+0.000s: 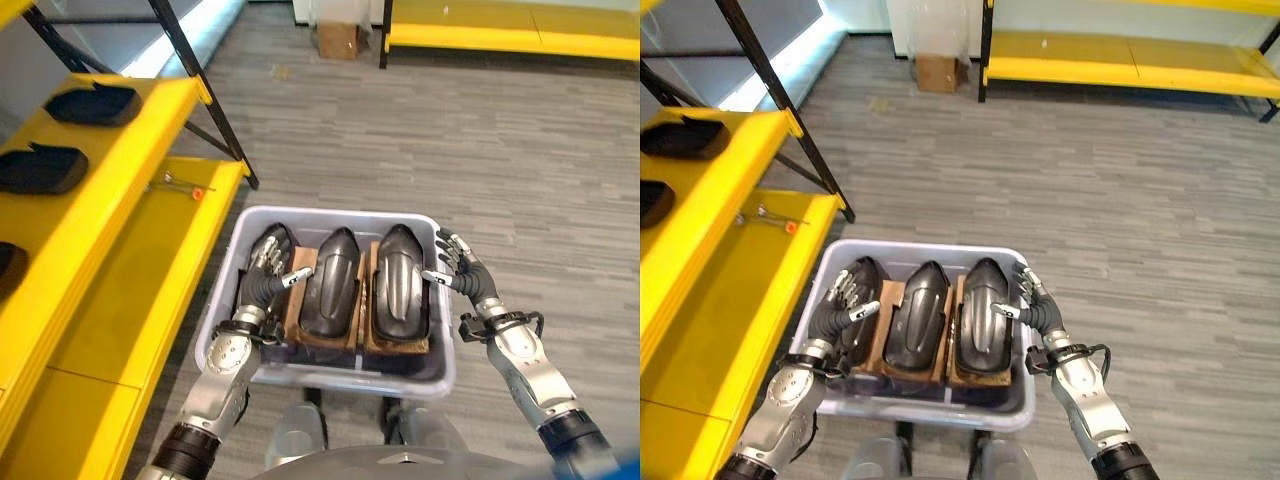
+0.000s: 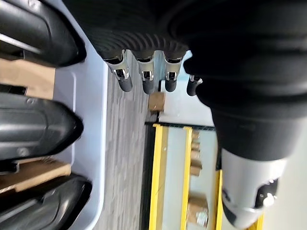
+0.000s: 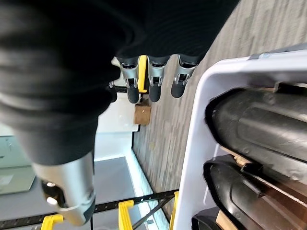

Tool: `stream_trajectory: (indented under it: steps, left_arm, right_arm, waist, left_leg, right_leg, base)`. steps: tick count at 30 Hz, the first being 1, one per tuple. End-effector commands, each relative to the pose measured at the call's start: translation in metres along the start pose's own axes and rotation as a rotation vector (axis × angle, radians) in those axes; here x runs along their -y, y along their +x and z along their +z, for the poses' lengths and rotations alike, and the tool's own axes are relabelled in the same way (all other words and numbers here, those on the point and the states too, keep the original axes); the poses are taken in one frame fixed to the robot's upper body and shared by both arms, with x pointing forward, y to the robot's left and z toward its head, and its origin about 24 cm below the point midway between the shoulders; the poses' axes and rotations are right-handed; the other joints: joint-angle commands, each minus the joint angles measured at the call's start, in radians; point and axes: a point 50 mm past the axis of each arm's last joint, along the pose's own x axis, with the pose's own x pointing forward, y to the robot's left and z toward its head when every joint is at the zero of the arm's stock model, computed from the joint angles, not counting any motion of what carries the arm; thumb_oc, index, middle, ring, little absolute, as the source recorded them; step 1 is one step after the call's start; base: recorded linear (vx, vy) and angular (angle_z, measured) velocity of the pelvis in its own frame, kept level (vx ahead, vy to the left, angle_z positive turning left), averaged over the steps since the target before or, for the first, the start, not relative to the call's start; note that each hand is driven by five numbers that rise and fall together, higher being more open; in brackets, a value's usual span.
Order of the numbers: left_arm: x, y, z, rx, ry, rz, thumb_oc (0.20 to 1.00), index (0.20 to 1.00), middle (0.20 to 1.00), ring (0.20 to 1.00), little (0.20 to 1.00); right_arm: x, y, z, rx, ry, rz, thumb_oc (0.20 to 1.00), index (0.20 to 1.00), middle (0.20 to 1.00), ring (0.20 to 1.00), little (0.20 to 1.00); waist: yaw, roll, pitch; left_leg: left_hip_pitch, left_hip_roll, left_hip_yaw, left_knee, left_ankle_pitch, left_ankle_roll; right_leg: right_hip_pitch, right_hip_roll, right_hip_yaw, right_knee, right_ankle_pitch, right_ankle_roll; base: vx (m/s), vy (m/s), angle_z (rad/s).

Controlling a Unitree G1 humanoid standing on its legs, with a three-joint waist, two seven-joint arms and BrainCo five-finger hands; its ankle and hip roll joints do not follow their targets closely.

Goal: Move parts from the plastic box to the shelf.

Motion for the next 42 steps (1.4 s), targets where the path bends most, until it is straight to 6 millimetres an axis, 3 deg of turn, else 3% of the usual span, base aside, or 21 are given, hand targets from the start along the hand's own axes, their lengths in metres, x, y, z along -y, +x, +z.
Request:
stream_trajectory:
  steps: [1, 3, 4, 6, 12, 14, 19, 25, 34, 42]
  left_arm:
    - [-0.001, 0.004, 0.022, 0.118, -0.015, -0.008, 1.000, 1.000, 1.000, 1.000, 1.000]
    - [-0.001, 0.004, 0.022, 0.118, -0.022, -0.004, 1.000, 1.000, 1.000, 1.000, 1.000]
    - [0.001, 0.004, 0.023, 0.122, -0.031, -0.017, 1.000, 1.000, 1.000, 1.000, 1.000]
    - [0.001, 0.002, 0.023, 0.125, -0.033, -0.025, 1.000, 1.000, 1.000, 1.000, 1.000]
    - [-0.004, 0.003, 0.030, 0.146, 0.027, -0.049, 1.000, 1.000, 1.000, 1.000, 1.000]
    - [-0.005, 0.005, 0.033, 0.159, 0.042, -0.052, 1.000, 1.000, 1.000, 1.000, 1.000]
    - [-0.003, 0.011, 0.042, 0.199, 0.065, -0.062, 1.000, 1.000, 1.000, 1.000, 1.000]
    - [0.008, 0.025, 0.060, 0.276, 0.059, -0.097, 1.000, 1.000, 1.000, 1.000, 1.000]
    - [0.017, 0.029, 0.065, 0.279, 0.041, -0.154, 1.000, 1.000, 1.000, 1.000, 1.000]
    - [0.024, 0.032, 0.067, 0.293, 0.026, -0.177, 1.000, 1.000, 1.000, 1.000, 1.000]
  right_arm:
    - [0.002, 0.004, 0.023, 0.130, 0.021, -0.003, 1.000, 1.000, 1.000, 1.000, 1.000]
    - [0.004, 0.004, 0.022, 0.123, 0.027, -0.015, 1.000, 1.000, 1.000, 1.000, 1.000]
    - [0.006, 0.003, 0.024, 0.131, 0.023, -0.019, 1.000, 1.000, 1.000, 1.000, 1.000]
    - [0.010, 0.001, 0.026, 0.140, 0.010, -0.031, 1.000, 1.000, 1.000, 1.000, 1.000]
    - [0.019, 0.006, 0.039, 0.198, -0.017, -0.091, 1.000, 1.000, 1.000, 1.000, 1.000]
    - [0.021, 0.010, 0.046, 0.228, -0.026, -0.103, 1.000, 1.000, 1.000, 1.000, 1.000]
    - [0.026, 0.020, 0.057, 0.271, -0.059, -0.147, 1.000, 1.000, 1.000, 1.000, 1.000]
    - [0.037, 0.048, 0.057, 0.234, -0.065, -0.254, 1.000, 1.000, 1.000, 1.000, 1.000]
    - [0.068, 0.092, 0.057, 0.082, -0.158, -0.435, 1.000, 1.000, 1.000, 1.000, 1.000]
    - [0.060, 0.100, 0.039, -0.029, -0.190, -0.396, 1.000, 1.000, 1.000, 1.000, 1.000]
  waist:
    - [-0.006, 0.023, -0.047]
    - [-0.003, 0.037, -0.049]
    - [-0.004, 0.045, -0.049]
    - [-0.016, 0.055, -0.054]
    - [-0.003, 0.042, -0.039]
    - [-0.001, 0.035, -0.032]
    - [0.007, 0.025, -0.016]
    - [0.031, 0.024, 0.032]
    - [0.071, 0.086, 0.132]
    - [0.074, 0.105, 0.175]
  left_leg:
    - [0.004, 0.079, -0.024, -0.074, 0.127, -0.042]
    - [0.005, 0.081, -0.062, -0.101, 0.140, -0.050]
    - [0.005, 0.055, -0.086, -0.106, 0.099, -0.048]
    - [0.017, 0.051, -0.025, -0.122, 0.055, -0.049]
    - [-0.007, -0.024, 0.049, -0.046, -0.043, -0.034]
    - [-0.037, -0.036, 0.049, -0.008, -0.060, -0.033]
    - [-0.103, -0.045, 0.045, 0.054, -0.080, -0.030]
    - [-0.180, -0.048, 0.027, 0.115, -0.090, -0.026]
    - [-0.235, -0.036, 0.049, 0.173, -0.094, -0.026]
    - [-0.253, -0.038, 0.052, 0.188, -0.096, -0.021]
  right_leg:
    - [0.063, -0.048, 0.064, 0.097, -0.114, 0.119]
    - [0.054, -0.063, 0.075, 0.100, -0.113, 0.132]
    - [0.060, -0.074, 0.086, 0.088, -0.107, 0.145]
    - [0.074, -0.102, 0.082, 0.078, -0.095, 0.156]
    - [0.089, -0.210, 0.078, 0.035, -0.030, 0.210]
    - [0.084, -0.225, 0.071, 0.027, -0.022, 0.214]
    - [0.065, -0.240, 0.062, 0.025, -0.014, 0.219]
    - [-0.010, -0.246, 0.067, 0.085, -0.024, 0.216]
    - [-0.143, -0.240, 0.122, 0.215, -0.052, 0.209]
    - [-0.183, -0.236, 0.140, 0.247, -0.057, 0.207]
  base:
    - [0.04, 0.145, 0.02]
    - [0.06, 0.219, -0.03]
    - [0.07, 0.227, -0.16]
    - [0.08, 0.247, -0.25]
    - [0.04, 0.239, -0.06]
    - [0.01, 0.122, 0.10]
    - [-0.02, 0.040, 0.14]
    - [-0.07, -0.006, 0.09]
    - [-0.08, 0.029, -0.08]
    - [-0.04, -0.003, -0.10]
